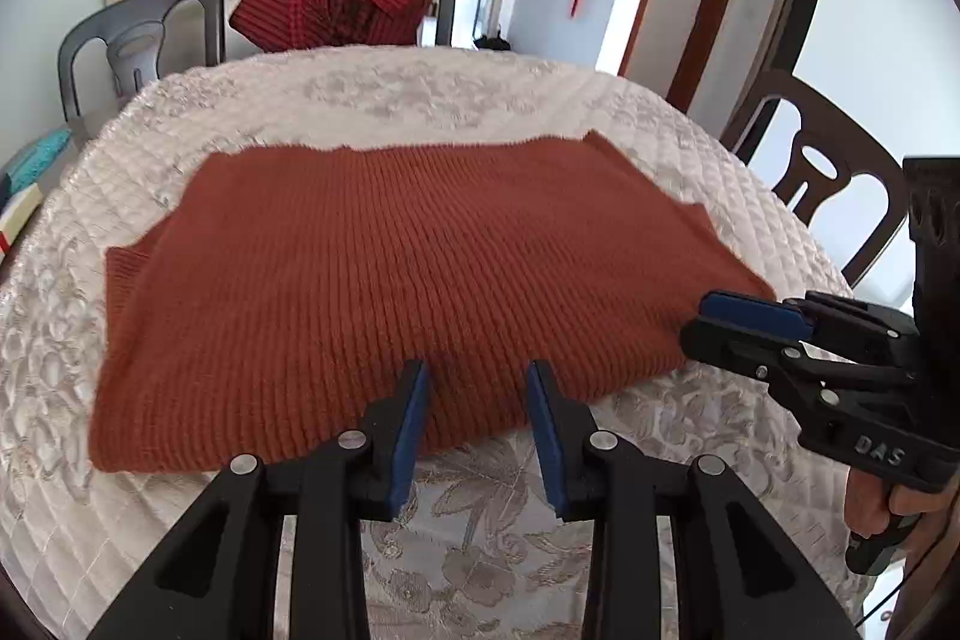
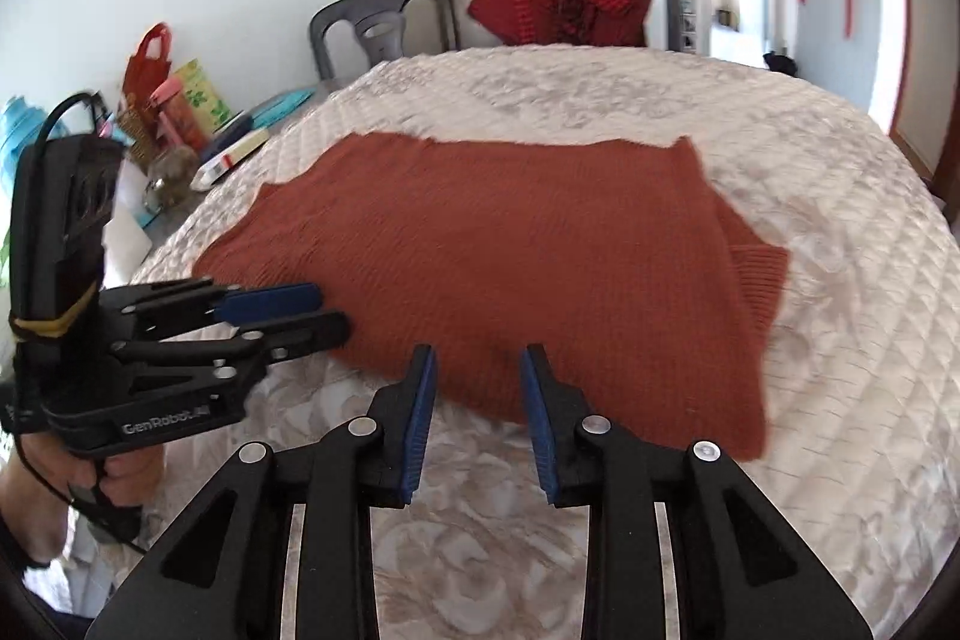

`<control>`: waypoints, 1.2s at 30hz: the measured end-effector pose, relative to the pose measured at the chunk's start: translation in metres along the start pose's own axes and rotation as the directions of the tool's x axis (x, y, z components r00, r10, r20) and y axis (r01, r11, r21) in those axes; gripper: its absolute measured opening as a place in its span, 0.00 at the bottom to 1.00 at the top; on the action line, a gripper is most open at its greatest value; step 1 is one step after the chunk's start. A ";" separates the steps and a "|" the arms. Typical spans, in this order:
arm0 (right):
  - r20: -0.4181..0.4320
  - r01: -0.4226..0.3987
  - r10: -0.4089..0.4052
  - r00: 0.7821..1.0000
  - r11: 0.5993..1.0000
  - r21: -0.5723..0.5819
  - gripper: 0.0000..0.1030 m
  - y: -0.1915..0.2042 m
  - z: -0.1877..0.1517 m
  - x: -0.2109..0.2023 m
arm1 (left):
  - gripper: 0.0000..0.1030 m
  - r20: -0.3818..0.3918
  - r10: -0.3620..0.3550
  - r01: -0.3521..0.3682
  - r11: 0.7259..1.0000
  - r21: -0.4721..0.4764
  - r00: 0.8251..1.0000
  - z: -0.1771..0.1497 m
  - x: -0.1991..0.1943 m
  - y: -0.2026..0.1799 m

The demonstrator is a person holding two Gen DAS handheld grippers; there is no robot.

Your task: Fold small clothes

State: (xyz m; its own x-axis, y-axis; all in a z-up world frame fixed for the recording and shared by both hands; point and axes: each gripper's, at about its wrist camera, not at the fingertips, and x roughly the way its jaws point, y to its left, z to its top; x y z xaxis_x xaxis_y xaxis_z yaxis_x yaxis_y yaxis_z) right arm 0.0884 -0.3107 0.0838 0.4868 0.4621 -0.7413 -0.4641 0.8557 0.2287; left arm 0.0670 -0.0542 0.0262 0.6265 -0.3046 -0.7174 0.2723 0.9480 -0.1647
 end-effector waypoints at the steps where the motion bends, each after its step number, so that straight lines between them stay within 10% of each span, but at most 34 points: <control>1: 0.006 0.017 -0.017 1.000 1.000 0.010 0.28 -0.004 -0.001 -0.002 | 0.35 0.009 -0.001 0.001 1.000 -0.004 1.000 0.001 -0.002 -0.001; 18: 0.005 0.067 -0.069 0.998 0.980 0.186 0.25 -0.050 -0.003 -0.010 | 0.36 -0.011 -0.007 0.007 1.000 0.011 1.000 0.001 0.005 -0.007; 28: 0.012 0.126 -0.132 0.991 0.966 0.224 0.25 -0.070 -0.010 -0.020 | 0.36 0.043 0.245 -0.235 0.957 -0.173 0.969 -0.011 -0.035 0.083; 36: -0.033 0.135 -0.131 0.991 0.956 0.260 0.25 -0.081 -0.013 -0.015 | 0.36 0.005 0.210 -0.205 0.958 -0.201 0.978 -0.024 -0.025 0.097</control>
State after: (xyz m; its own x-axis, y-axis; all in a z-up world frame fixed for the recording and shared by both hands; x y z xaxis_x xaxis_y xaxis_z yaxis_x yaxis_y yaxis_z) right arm 0.1087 -0.3902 0.0682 0.5188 0.3387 -0.7849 -0.1859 0.9409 0.2831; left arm 0.0604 0.0475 0.0123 0.6737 -0.0992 -0.7323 -0.0144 0.9890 -0.1472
